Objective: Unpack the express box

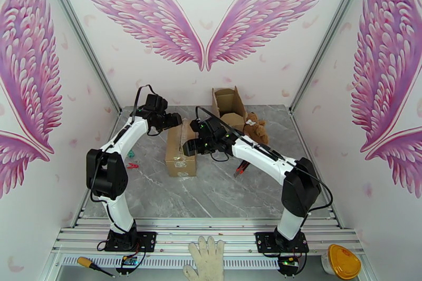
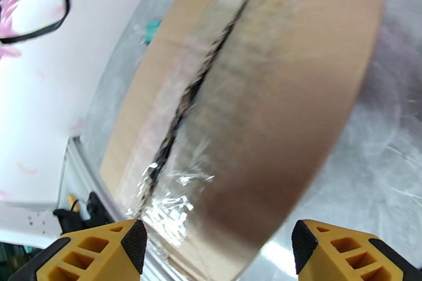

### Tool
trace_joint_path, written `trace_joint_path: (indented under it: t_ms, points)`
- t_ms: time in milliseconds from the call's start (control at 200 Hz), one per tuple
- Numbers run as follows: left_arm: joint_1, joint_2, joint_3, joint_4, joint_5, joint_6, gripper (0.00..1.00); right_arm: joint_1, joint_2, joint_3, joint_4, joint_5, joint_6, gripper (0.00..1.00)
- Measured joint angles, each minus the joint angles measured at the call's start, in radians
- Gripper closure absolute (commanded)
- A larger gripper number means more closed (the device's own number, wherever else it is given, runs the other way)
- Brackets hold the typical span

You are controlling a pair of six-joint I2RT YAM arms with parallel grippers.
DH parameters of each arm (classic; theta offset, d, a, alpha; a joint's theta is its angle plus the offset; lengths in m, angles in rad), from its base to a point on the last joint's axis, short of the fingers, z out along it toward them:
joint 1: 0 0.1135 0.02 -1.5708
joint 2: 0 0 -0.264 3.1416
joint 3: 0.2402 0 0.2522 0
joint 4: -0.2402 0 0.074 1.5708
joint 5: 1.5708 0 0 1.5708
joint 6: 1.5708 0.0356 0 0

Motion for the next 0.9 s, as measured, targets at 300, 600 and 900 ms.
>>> trace_joint_path:
  t_ms: [300,600,900]
  points:
    - [-0.050,-0.127,-0.066,-0.079,-0.117,0.019,0.21,-0.008,0.089,0.068,0.054,0.101,0.045,0.24]
    - [-0.106,-0.187,-0.130,-0.106,-0.190,0.015,0.18,-0.007,0.153,0.068,0.110,0.085,0.088,0.29]
    - [-0.163,-0.137,-0.124,-0.130,-0.344,-0.006,0.16,-0.006,0.154,0.060,0.104,0.087,0.125,0.32]
